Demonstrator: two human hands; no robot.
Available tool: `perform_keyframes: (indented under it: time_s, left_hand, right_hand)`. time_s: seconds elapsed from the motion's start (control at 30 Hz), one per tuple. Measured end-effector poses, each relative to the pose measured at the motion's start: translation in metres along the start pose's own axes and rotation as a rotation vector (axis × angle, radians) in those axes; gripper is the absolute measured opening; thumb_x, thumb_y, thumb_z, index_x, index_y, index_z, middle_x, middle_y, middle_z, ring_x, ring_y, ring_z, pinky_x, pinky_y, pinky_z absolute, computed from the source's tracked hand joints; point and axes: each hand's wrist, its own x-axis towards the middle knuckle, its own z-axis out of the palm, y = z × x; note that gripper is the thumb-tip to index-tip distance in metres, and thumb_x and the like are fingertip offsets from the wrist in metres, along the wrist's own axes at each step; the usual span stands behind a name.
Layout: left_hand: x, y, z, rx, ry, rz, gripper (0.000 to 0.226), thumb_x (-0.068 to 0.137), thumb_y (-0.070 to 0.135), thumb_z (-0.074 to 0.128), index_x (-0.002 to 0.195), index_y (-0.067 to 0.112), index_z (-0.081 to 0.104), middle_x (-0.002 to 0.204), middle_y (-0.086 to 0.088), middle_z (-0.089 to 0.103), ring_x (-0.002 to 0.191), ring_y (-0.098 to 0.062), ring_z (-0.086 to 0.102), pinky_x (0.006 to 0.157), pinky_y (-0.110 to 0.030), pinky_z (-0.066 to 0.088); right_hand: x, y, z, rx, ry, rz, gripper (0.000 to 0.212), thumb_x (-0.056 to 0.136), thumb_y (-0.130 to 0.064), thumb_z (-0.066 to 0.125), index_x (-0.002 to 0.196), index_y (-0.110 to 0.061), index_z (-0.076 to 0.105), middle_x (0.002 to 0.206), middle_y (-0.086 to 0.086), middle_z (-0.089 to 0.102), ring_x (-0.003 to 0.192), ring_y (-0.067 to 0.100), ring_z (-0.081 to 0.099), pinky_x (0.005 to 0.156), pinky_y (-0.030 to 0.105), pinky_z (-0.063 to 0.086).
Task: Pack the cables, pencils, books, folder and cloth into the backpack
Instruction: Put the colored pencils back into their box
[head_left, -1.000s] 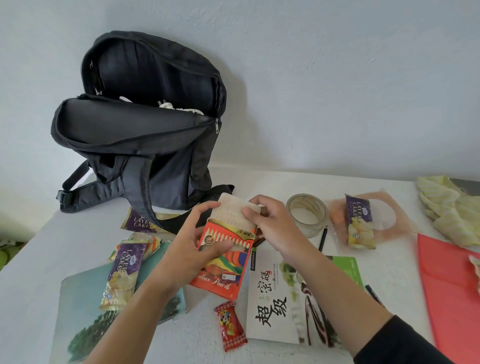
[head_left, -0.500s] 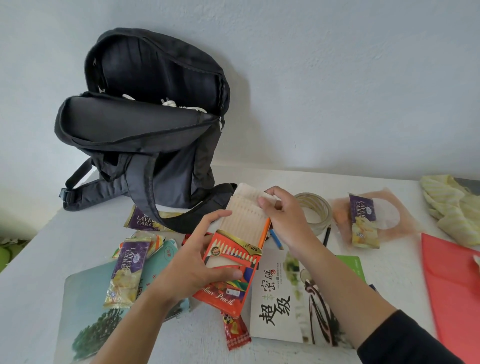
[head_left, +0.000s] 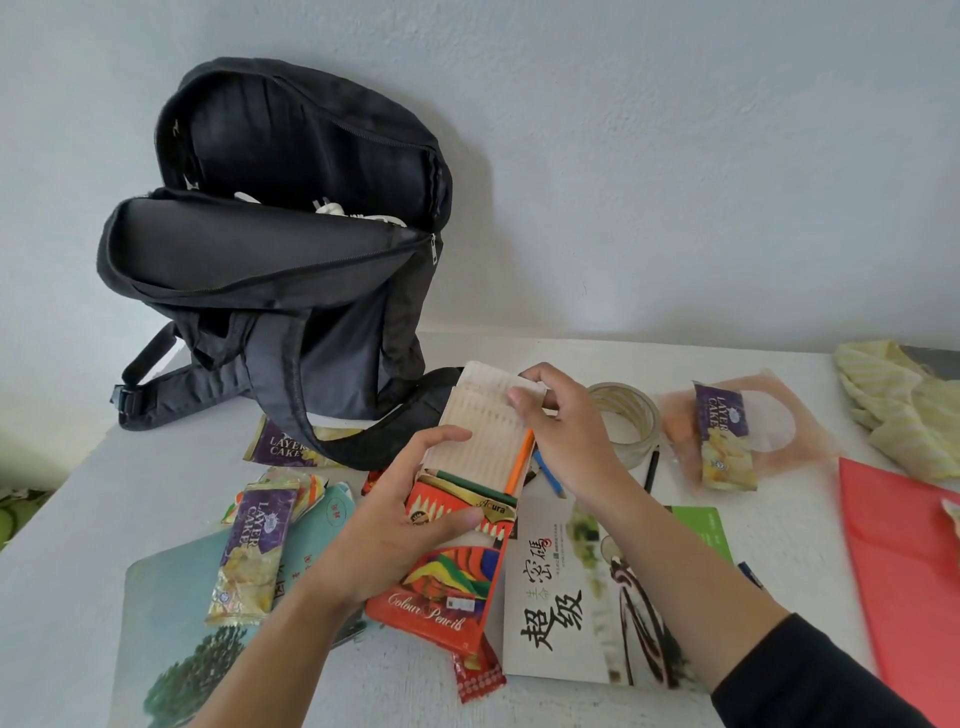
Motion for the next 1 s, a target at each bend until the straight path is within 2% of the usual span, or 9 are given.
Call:
perform_keyframes:
  time_s: [0.07, 0.17, 0.27, 0.37, 0.43, 0.53, 0.77, 0.87, 1.0]
  left_hand:
    - [0.000, -0.002, -0.001, 0.019, 0.000, 0.015, 0.060, 0.088, 0.018, 0.077, 0.128, 0.049, 0.047, 0.111, -0.003, 0.073, 0.094, -0.031, 0.077, 0.074, -0.040, 0.064]
    - [0.001, -0.003, -0.002, 0.024, 0.008, 0.016, 0.060, 0.088, 0.018, 0.077, 0.128, 0.051, 0.047, 0.110, -0.003, 0.074, 0.093, -0.030, 0.077, 0.071, -0.035, 0.063]
    - [0.001, -0.004, -0.003, -0.007, 0.023, 0.058, 0.064, 0.088, 0.013, 0.077, 0.132, 0.049, 0.048, 0.112, -0.009, 0.073, 0.095, -0.033, 0.076, 0.074, -0.036, 0.063]
    - [0.002, -0.003, -0.003, -0.051, 0.040, 0.086, 0.069, 0.089, 0.007, 0.075, 0.138, 0.046, 0.045, 0.115, -0.010, 0.072, 0.096, -0.035, 0.075, 0.074, -0.035, 0.063]
    - [0.003, -0.002, -0.003, -0.071, 0.046, 0.096, 0.072, 0.090, 0.004, 0.074, 0.141, 0.043, 0.041, 0.116, -0.011, 0.072, 0.095, -0.036, 0.076, 0.073, -0.036, 0.063]
    - [0.003, -0.001, -0.003, -0.075, 0.051, 0.082, 0.077, 0.090, 0.004, 0.073, 0.141, 0.045, 0.034, 0.109, -0.015, 0.073, 0.087, -0.040, 0.076, 0.069, -0.040, 0.063]
    - [0.001, -0.005, -0.002, -0.013, 0.064, 0.107, 0.080, 0.087, 0.005, 0.077, 0.141, 0.045, 0.034, 0.107, -0.015, 0.072, 0.089, -0.043, 0.074, 0.073, -0.042, 0.064]
    - [0.001, -0.006, -0.001, -0.010, 0.077, 0.118, 0.080, 0.086, 0.007, 0.079, 0.139, 0.048, 0.036, 0.110, -0.013, 0.073, 0.091, -0.037, 0.075, 0.075, -0.040, 0.063]
    - [0.002, -0.004, 0.001, -0.078, 0.085, 0.077, 0.080, 0.087, 0.002, 0.076, 0.141, 0.045, 0.035, 0.109, -0.017, 0.072, 0.086, -0.038, 0.076, 0.068, -0.040, 0.063]
  right_hand:
    - [-0.002, -0.001, 0.001, 0.024, 0.002, 0.025, 0.008, 0.102, -0.028, 0.060, 0.107, -0.022, 0.057, 0.090, 0.005, 0.066, 0.077, 0.021, 0.068, 0.059, 0.032, 0.053]
    - [-0.011, -0.005, 0.001, -0.034, 0.013, -0.031, 0.036, 0.098, -0.033, 0.065, 0.128, -0.040, 0.047, 0.120, -0.004, 0.053, 0.108, 0.015, 0.059, 0.077, 0.031, 0.056]
    - [-0.020, -0.013, -0.004, -0.193, 0.045, -0.223, 0.035, 0.087, -0.028, 0.078, 0.117, -0.038, 0.061, 0.132, -0.007, 0.042, 0.126, 0.015, 0.041, 0.099, 0.023, 0.040]
    - [-0.022, -0.017, -0.006, -0.308, -0.032, -0.354, 0.014, 0.079, -0.033, 0.085, 0.090, -0.033, 0.076, 0.116, -0.010, 0.051, 0.111, 0.015, 0.041, 0.101, 0.030, 0.036]
    - [-0.022, -0.019, -0.003, -0.336, -0.147, -0.342, 0.010, 0.078, -0.040, 0.085, 0.084, -0.035, 0.079, 0.102, -0.014, 0.055, 0.103, 0.012, 0.041, 0.096, 0.043, 0.039]
    - [-0.021, -0.022, 0.000, -0.356, -0.235, -0.301, 0.012, 0.078, -0.048, 0.083, 0.082, -0.037, 0.079, 0.092, -0.016, 0.059, 0.099, 0.011, 0.045, 0.092, 0.050, 0.039]
    - [-0.019, -0.026, -0.001, -0.449, -0.357, -0.303, 0.021, 0.080, -0.052, 0.079, 0.085, -0.033, 0.074, 0.082, -0.015, 0.068, 0.091, 0.006, 0.055, 0.092, 0.048, 0.040]
    - [-0.018, -0.028, 0.001, -0.481, -0.399, -0.331, 0.020, 0.081, -0.047, 0.075, 0.088, -0.030, 0.068, 0.075, -0.013, 0.066, 0.079, 0.005, 0.058, 0.089, 0.045, 0.046]
    - [-0.021, -0.027, 0.010, -0.500, -0.329, -0.389, 0.010, 0.088, -0.032, 0.066, 0.095, -0.029, 0.060, 0.063, -0.012, 0.060, 0.064, 0.009, 0.058, 0.081, 0.040, 0.051]
